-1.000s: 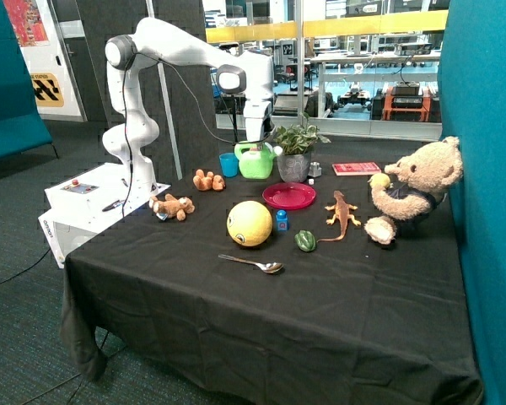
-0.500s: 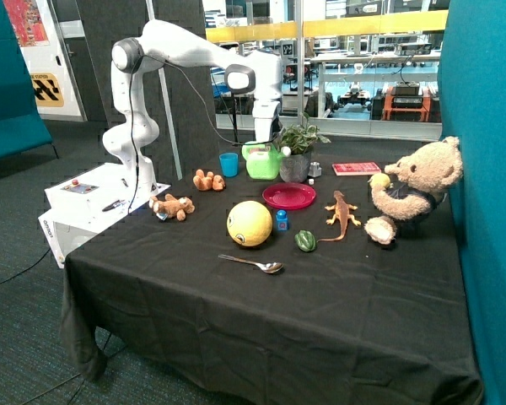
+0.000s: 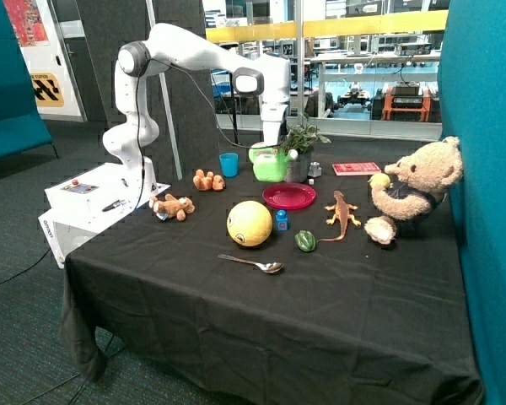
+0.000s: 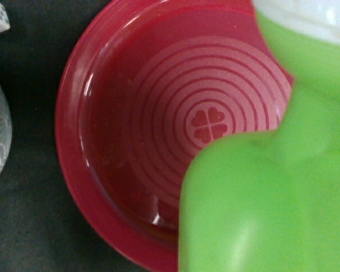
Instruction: Water the pot plant and put the can on the plate
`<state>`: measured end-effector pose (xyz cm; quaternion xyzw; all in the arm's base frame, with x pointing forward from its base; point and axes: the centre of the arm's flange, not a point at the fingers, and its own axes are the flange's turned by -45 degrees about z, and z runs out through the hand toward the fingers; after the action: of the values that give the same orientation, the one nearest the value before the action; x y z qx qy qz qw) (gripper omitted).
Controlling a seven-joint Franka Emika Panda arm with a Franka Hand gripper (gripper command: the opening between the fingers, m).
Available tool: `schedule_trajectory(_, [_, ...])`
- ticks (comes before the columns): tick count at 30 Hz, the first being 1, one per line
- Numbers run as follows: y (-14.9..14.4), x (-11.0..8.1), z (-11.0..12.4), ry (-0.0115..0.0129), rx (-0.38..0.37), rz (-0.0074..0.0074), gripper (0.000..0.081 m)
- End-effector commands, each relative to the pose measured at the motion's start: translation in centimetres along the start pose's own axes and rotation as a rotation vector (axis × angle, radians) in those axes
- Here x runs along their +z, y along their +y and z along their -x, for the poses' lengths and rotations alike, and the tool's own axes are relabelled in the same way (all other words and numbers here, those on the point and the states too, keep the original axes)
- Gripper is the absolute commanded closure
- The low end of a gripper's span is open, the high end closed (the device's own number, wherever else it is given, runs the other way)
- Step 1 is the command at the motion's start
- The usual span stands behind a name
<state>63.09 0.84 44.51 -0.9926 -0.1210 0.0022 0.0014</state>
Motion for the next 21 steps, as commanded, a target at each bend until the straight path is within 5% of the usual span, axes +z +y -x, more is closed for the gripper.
schedule_trajectory(1, [-0.1,1.7,-0.9,0.0041,0.003,0.0033,0.0808])
schedule_trajectory(21, [-0.6,4.4,-3.1,0.0040,-0.025,0.0033,0.0808])
